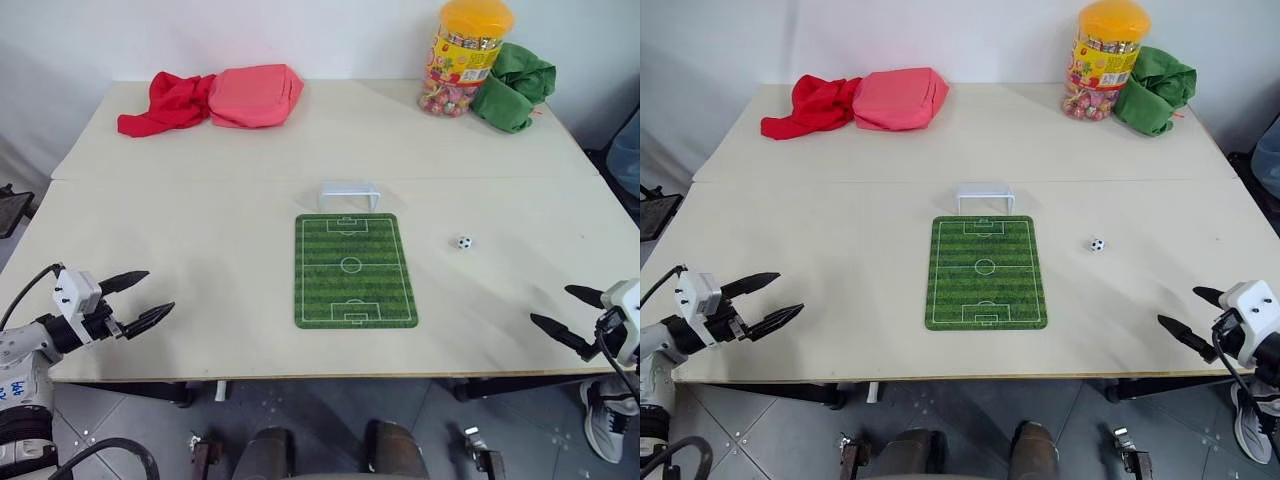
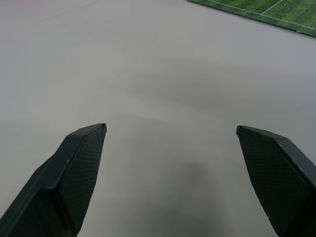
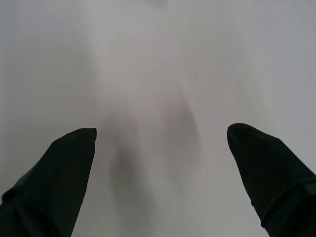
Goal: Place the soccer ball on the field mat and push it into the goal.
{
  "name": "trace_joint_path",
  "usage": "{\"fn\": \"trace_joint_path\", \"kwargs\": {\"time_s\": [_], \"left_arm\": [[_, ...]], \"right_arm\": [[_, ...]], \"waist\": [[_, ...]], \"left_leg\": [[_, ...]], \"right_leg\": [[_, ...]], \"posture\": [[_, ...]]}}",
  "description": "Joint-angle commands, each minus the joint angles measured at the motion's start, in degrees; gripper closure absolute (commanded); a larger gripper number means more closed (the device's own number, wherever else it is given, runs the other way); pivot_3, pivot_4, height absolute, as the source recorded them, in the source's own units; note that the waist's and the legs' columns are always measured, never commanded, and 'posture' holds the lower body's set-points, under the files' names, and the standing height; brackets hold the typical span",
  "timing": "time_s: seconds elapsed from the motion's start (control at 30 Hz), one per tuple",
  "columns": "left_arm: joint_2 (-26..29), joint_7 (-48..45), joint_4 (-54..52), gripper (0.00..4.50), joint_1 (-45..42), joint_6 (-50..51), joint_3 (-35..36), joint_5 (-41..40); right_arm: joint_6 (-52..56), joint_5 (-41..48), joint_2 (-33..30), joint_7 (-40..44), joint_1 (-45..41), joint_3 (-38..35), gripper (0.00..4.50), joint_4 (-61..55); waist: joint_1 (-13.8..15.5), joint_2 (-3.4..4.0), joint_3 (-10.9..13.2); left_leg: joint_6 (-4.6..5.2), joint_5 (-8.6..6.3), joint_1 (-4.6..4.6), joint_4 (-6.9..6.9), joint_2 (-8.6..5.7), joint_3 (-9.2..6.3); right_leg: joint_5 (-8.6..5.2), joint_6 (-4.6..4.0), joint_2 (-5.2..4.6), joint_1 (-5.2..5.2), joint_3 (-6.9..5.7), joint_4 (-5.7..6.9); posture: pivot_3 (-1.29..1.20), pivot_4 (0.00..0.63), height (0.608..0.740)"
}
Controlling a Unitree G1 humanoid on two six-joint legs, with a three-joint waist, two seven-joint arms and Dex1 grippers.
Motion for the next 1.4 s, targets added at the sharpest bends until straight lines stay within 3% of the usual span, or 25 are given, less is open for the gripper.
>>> {"fn": "trace_joint_path", "kwargs": {"time_s": [0.03, 0.33, 0.5, 0.67, 0.87, 1.27, 1.4], "left_arm": [[1.6, -2.2, 0.3, 0.00, -0.6, 0.9, 0.5, -1.4], [1.5, 2.2, -4.9, 0.00, -1.1, 7.8, 0.8, -1.5], [-0.9, -2.0, -11.1, 0.00, -1.8, 7.0, -0.7, -4.0], [-3.4, -3.2, -17.6, 0.00, -3.1, 8.9, -3.8, -5.2], [-4.0, -5.3, -21.0, 0.00, -5.1, 10.7, -6.2, -6.3], [-4.8, -4.9, -22.8, 0.00, -3.9, 10.8, -6.1, -6.4], [-4.9, -4.9, -22.8, 0.00, -3.7, 10.8, -6.0, -6.5]], "right_arm": [[0.0, 1.1, -1.0, -0.4, 0.1, -2.0, 0.05, -1.6], [14.7, 1.3, -4.4, -4.0, -3.1, -0.7, 0.05, -11.8], [22.4, 2.9, -3.2, -3.5, -14.6, 5.8, 0.05, -15.6], [21.2, -1.2, 1.8, -3.5, -27.1, 14.6, 0.05, -6.9], [14.8, -6.4, 6.0, -2.3, -36.1, 20.7, 0.05, 8.1], [3.4, -11.4, 11.5, -3.5, -46.1, 22.1, 0.05, 31.0], [1.7, -11.7, 12.4, -2.9, -45.8, 22.0, 0.99, 32.6]], "waist": [[0.0, 0.00, 0.0], [-0.1, 0.05, 0.0], [-0.1, 0.05, 0.0], [0.2, 0.02, 0.0], [-0.1, 0.02, 0.1], [-0.5, 0.04, 0.1], [-0.5, 0.04, 0.1]], "left_leg": [[0.00, 0.00, 0.00, 0.00, 0.00, 0.00], [0.00, 0.00, -0.01, 0.03, 0.00, 0.00], [-0.03, -0.01, -0.01, 0.09, 0.12, 0.03], [-0.04, -0.02, -0.10, 0.17, 0.12, 0.00], [-0.04, -0.02, -0.16, 0.16, 0.13, -0.03], [-0.05, -0.02, -0.13, 0.17, 0.21, 0.00], [-0.06, -0.02, -0.12, 0.20, 0.23, 0.00]], "right_leg": [[0.00, 0.00, 0.00, 0.00, 0.00, 0.00], [0.00, 0.00, 0.00, -0.03, 0.02, 0.04], [0.04, -0.06, 0.08, -0.05, 0.02, 0.07], [0.04, -0.07, 0.11, -0.05, 0.00, 0.04], [0.05, -0.08, 0.12, -0.09, -0.05, 0.03], [0.06, -0.10, 0.22, -0.09, -0.03, 0.04], [0.07, -0.11, 0.24, -0.06, -0.03, 0.03]], "posture": [[0.00, 0.150, 0.740], [0.00, 0.150, 0.740], [0.00, 0.150, 0.740], [0.00, 0.150, 0.740], [0.00, 0.150, 0.740], [0.00, 0.150, 0.740], [0.00, 0.150, 0.740]]}}
